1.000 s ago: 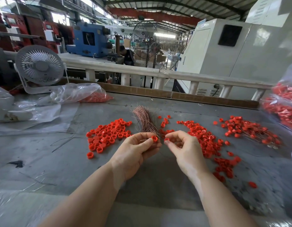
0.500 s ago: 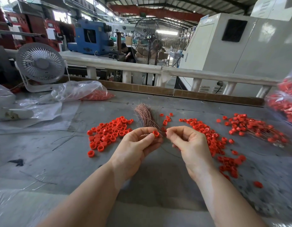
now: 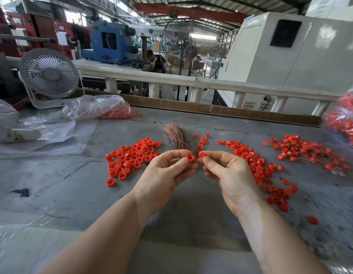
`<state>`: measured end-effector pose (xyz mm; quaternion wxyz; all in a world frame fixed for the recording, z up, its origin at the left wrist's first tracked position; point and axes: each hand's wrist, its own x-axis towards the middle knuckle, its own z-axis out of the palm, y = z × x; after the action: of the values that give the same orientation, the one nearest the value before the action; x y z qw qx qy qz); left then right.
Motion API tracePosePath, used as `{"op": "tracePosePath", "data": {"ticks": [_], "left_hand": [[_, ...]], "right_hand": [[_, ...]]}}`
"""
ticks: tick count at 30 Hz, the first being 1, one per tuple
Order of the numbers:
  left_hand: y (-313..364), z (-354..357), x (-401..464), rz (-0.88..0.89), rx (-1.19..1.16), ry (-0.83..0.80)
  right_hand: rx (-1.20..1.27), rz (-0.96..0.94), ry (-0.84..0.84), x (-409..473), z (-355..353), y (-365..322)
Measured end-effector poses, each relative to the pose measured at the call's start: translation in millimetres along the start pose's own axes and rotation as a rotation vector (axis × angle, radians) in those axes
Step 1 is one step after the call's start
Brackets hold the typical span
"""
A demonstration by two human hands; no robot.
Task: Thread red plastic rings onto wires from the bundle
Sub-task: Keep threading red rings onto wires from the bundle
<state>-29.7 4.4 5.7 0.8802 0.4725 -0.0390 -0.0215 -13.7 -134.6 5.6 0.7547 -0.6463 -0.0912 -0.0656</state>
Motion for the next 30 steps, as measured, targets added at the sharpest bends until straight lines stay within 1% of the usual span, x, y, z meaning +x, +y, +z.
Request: {"op": "tracePosePath", "data": {"ticks": [3,6,13,16,30], "left_hand": [[0.1,-0.2,-0.1,-0.003,-0.006,0.0],[0.2,-0.3,-0.2,-0.005,-0.016,-0.002],[1.5,-0.3,-0.4,-0.019,-0.042,-0.013],[1.8,-0.4,-1.0,-0.028,-0.042,-0.028],[2.0,1.3,-1.8,-0.036,-0.044,-0.028]], "right_hand": [[-0.019,-0.019,-0.004,-0.4,0.2,0.2],[-0.095,-0.079,0.009,-1.0,0.3,0.4],[-0.433,-0.36,0.064,-3.7,3.9,-2.3],[-0.531,-0.444,0.068,-5.3,4.7,-1.4],[-0.64,-0.564,0.065,-5.4,3.5,3.3]]}}
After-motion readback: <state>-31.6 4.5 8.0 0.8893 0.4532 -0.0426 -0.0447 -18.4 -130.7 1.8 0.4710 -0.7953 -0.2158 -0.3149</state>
